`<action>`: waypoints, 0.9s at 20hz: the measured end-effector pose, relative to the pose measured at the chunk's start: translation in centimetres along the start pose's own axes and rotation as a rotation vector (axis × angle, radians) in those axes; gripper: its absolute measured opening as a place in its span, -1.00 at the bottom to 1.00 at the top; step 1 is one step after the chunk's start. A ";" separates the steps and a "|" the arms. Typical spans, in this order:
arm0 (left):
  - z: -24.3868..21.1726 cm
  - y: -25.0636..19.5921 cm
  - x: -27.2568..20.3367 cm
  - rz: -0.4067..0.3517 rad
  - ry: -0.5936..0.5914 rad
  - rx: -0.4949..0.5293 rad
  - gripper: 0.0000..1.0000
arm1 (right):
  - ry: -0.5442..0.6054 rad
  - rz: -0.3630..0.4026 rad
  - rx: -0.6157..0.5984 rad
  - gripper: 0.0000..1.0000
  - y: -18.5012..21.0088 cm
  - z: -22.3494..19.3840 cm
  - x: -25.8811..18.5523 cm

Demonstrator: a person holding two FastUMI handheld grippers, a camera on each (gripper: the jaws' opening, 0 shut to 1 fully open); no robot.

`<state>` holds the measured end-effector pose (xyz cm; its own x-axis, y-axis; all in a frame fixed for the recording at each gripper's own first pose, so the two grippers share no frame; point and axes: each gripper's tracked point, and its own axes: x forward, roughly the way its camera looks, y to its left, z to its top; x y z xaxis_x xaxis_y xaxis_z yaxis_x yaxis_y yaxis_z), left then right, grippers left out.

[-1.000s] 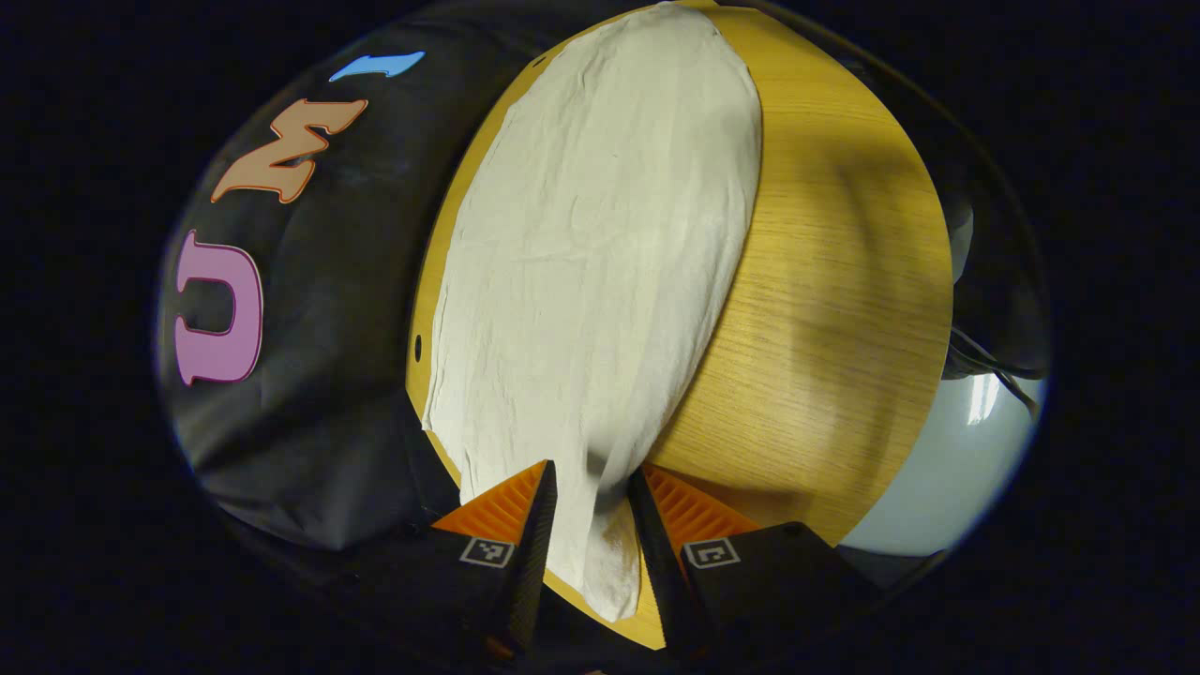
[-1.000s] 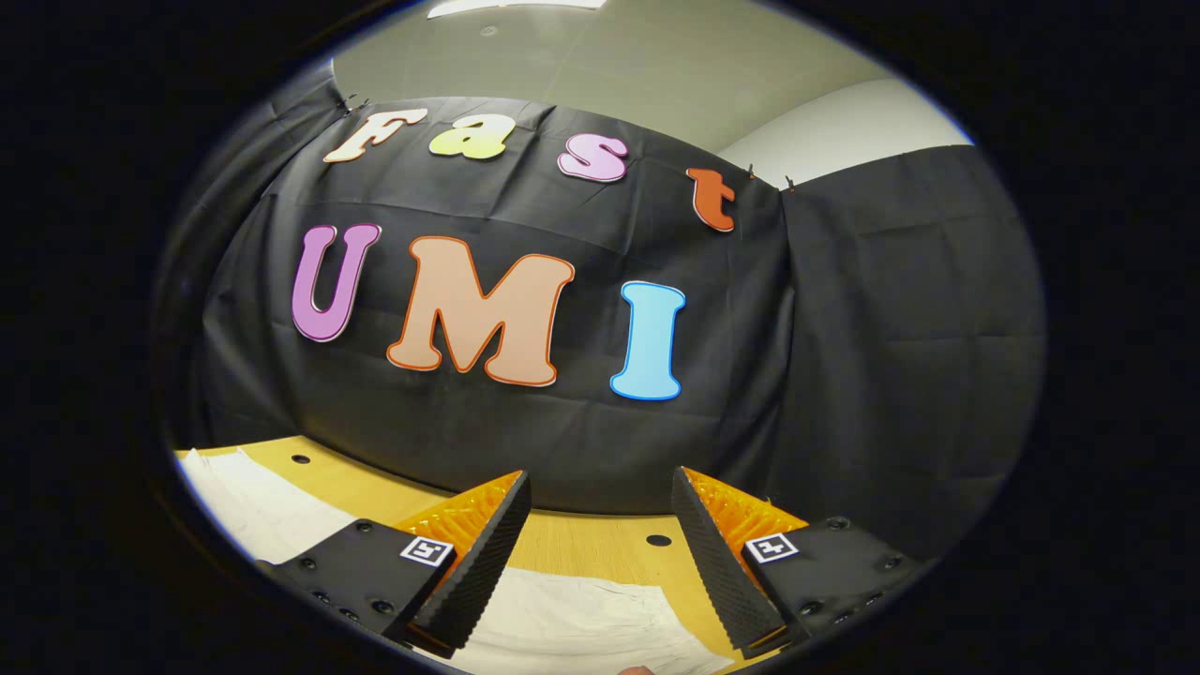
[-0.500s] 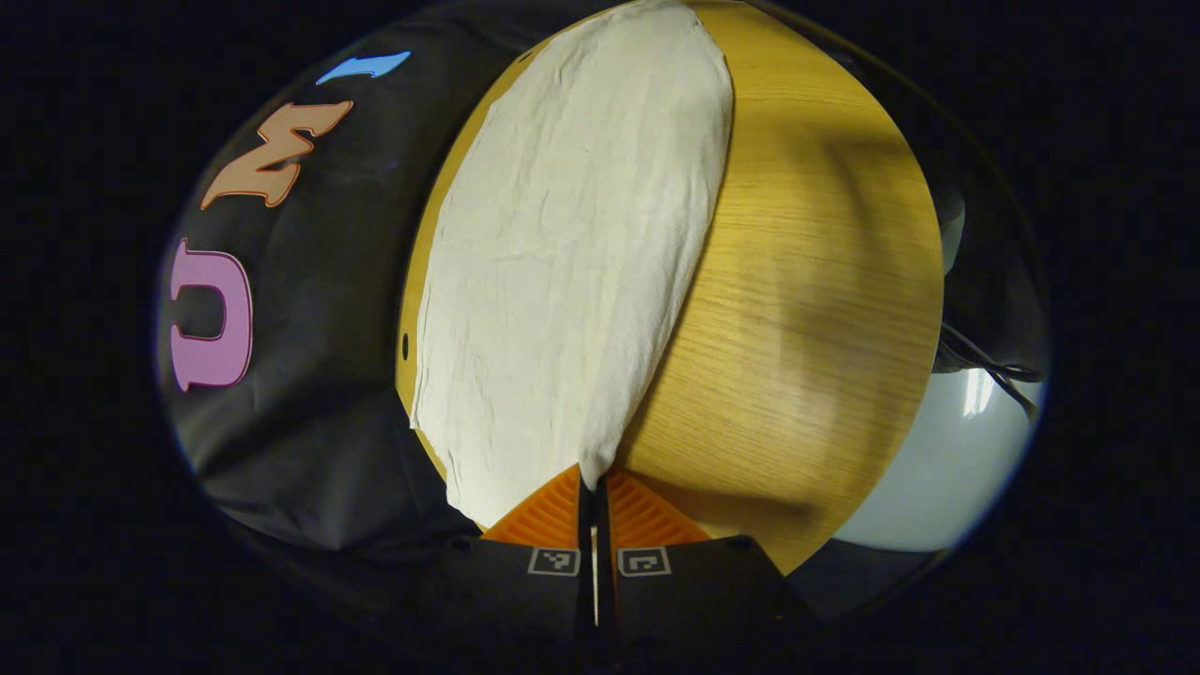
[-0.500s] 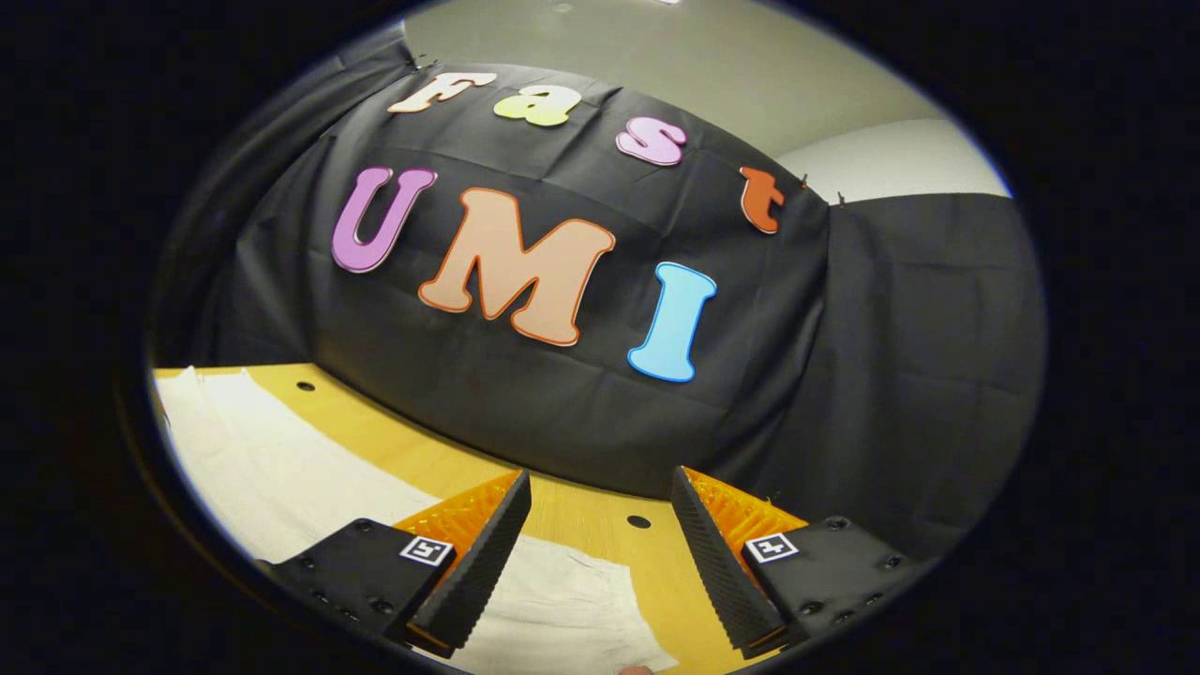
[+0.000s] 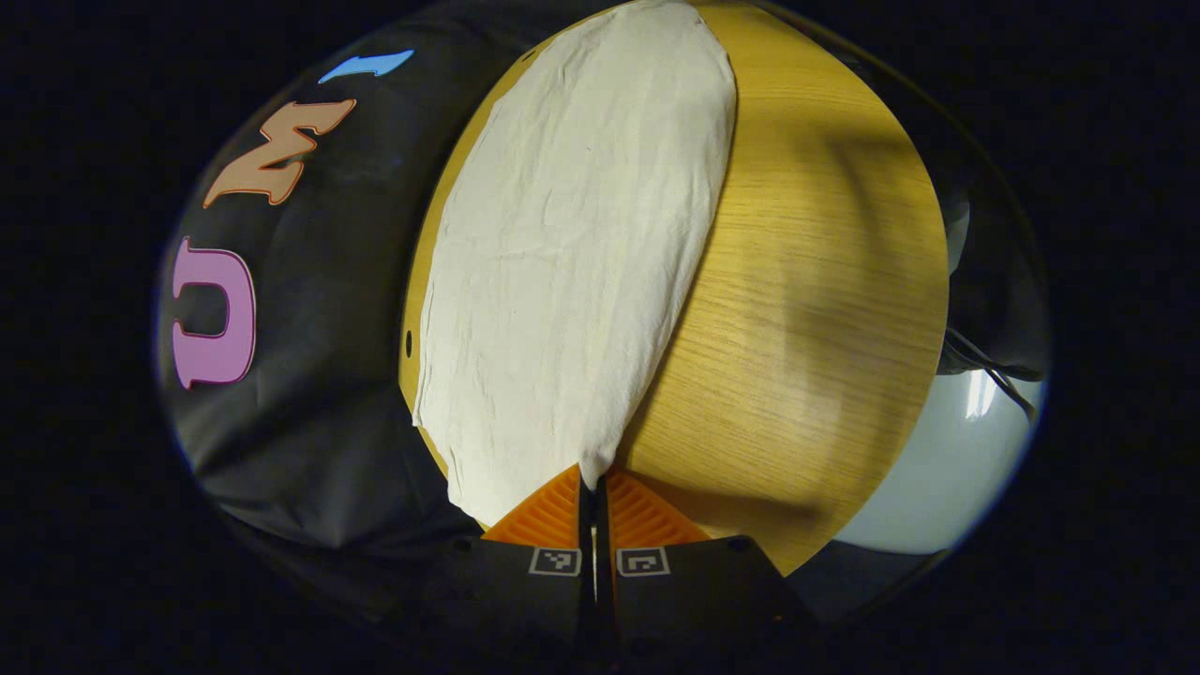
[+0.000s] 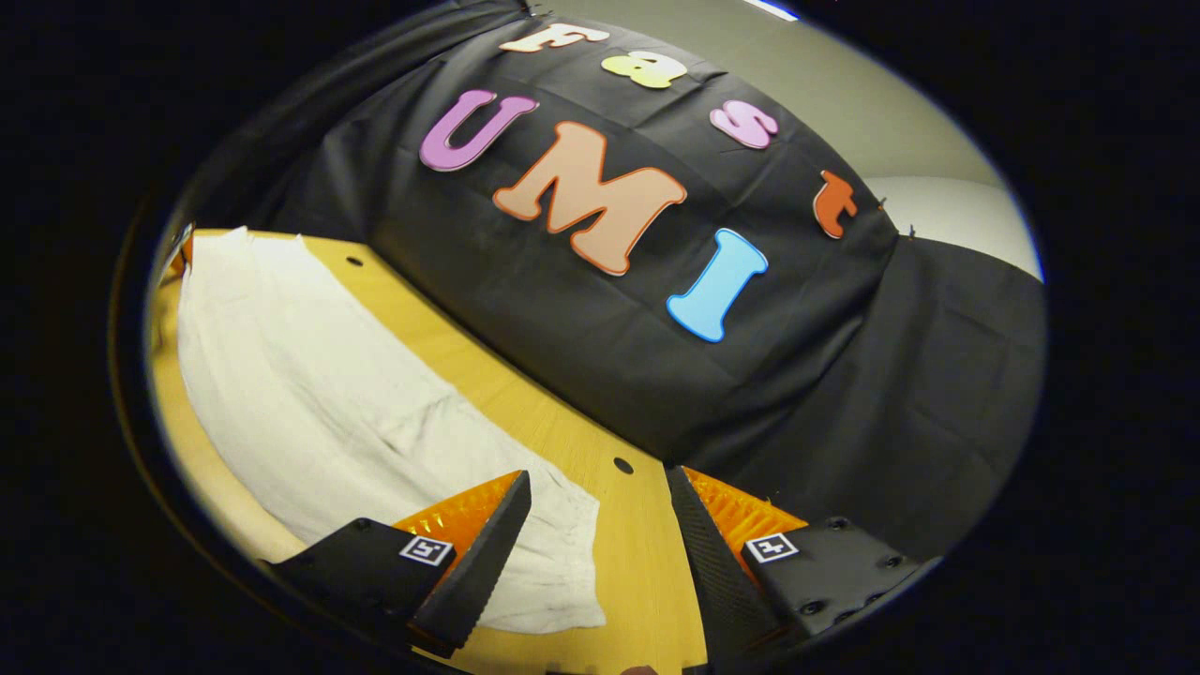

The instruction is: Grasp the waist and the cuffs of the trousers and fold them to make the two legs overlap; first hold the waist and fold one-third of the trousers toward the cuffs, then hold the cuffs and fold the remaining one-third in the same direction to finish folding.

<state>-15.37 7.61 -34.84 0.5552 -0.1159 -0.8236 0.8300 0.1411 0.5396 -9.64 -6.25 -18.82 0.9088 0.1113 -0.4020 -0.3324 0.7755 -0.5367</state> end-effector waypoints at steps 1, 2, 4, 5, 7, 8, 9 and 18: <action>0.0 0.0 0.0 0.002 0.000 0.003 -1.00 | 0.013 0.024 -0.032 0.94 0.7 -0.9 -0.4; 0.0 0.0 0.1 0.006 0.002 0.006 -1.00 | 0.032 0.048 -0.058 0.94 1.6 -1.7 -0.6; -0.1 0.0 0.1 0.018 0.002 0.009 -1.00 | 0.050 0.096 -0.108 0.95 2.9 -3.1 -1.3; -0.1 0.1 0.2 0.023 0.000 0.010 -1.00 | 0.055 0.120 -0.135 0.94 3.5 -3.6 -1.7; -0.1 0.0 0.4 0.031 -0.002 0.008 -1.00 | 0.072 0.163 -0.192 1.00 4.4 -5.1 -2.0; 0.0 0.1 0.3 0.035 -0.002 0.007 -1.00 | 0.086 0.182 -0.212 0.95 4.8 -5.9 -2.1; -0.1 0.0 0.2 0.039 -0.002 0.008 -1.00 | 0.104 0.201 -0.233 0.94 5.0 -6.9 -2.3; -0.1 0.0 0.3 0.055 -0.001 0.018 -1.00 | 0.232 0.378 -0.461 0.99 7.0 -14.8 -3.9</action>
<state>-15.21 7.66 -35.12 0.5998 -0.1097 -0.7926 0.7992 0.1294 0.5869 -19.21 -10.45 -31.98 0.6466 0.1471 -0.7485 -0.7406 0.3563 -0.5697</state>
